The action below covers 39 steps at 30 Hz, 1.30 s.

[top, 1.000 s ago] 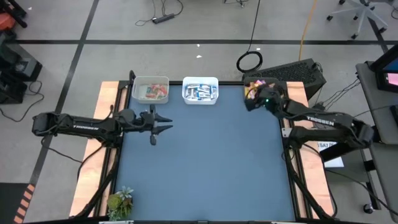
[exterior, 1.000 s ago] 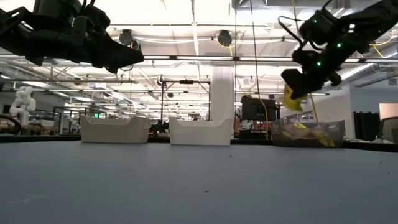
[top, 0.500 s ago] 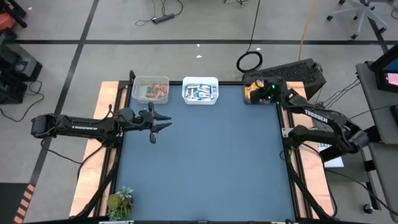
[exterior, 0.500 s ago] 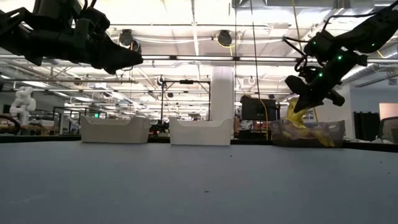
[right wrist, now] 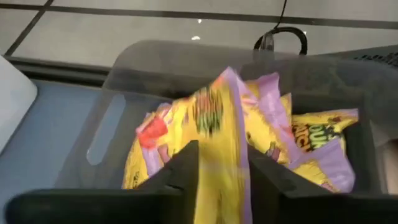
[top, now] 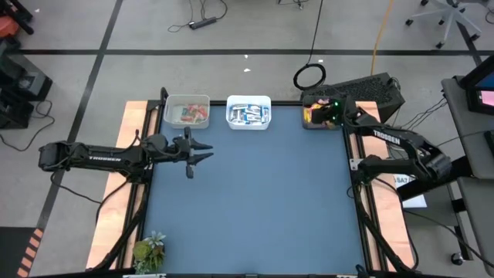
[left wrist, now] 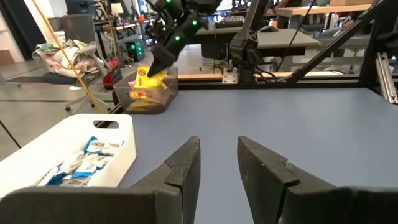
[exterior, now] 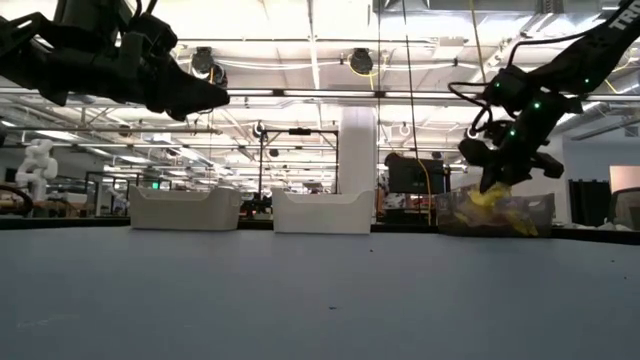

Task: Sort candy
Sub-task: Put the yellow candy into the black bin, then return to Home Position

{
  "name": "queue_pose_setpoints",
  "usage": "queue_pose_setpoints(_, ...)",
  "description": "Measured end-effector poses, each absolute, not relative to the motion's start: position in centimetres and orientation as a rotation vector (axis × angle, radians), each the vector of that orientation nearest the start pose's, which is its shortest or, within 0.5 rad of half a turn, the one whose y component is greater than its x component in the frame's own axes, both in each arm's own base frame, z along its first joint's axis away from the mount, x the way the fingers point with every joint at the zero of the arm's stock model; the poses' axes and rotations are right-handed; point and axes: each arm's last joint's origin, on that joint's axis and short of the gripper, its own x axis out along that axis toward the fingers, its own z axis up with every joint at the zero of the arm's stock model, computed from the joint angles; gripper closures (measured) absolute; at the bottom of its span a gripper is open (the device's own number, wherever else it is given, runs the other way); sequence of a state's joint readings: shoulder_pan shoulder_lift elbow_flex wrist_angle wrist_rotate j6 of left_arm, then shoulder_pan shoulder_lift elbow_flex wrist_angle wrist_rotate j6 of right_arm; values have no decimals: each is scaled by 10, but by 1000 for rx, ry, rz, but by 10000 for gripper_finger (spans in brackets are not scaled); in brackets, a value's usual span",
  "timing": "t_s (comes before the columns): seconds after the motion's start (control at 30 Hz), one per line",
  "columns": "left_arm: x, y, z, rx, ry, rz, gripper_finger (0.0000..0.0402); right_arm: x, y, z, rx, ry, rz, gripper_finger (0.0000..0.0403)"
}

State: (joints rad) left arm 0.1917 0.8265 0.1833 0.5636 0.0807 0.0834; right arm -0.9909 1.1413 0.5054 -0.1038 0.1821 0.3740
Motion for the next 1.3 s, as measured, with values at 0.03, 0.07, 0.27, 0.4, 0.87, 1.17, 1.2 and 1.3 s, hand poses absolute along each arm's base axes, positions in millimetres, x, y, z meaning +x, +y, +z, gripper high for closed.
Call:
queue_pose_setpoints(0.03, 167, 30, 191, 72, 85, 108, 288, 113, -182, 183, 623, 506, -1252, 303)
queue_pose_setpoints(0.07, 167, 30, 191, 72, 87, 108, 288, 113, -183, 185, 621, 503, -1253, 290)
queue_pose_setpoints(0.27, 167, 30, 191, 72, 87, 112, 288, 115, -183, 190, 597, 548, -1260, 242)
queue_pose_setpoints(0.4, 167, 30, 191, 72, 87, 112, 288, 121, -179, 191, 507, 600, -1261, 247)
queue_pose_setpoints(0.87, 165, 32, 192, 85, 80, 156, 288, 130, -191, 165, 502, 712, -1234, 384)
queue_pose_setpoints(1.17, 153, 33, 198, 101, 79, 177, 288, 130, -179, 195, 376, 607, -1178, 400)
queue_pose_setpoints(1.2, 152, 33, 199, 102, 79, 178, 288, 131, -176, 200, 355, 584, -1167, 400)
queue_pose_setpoints(1.3, 149, 32, 199, 101, 87, 177, 288, 134, -166, 214, 279, 538, -1117, 401)
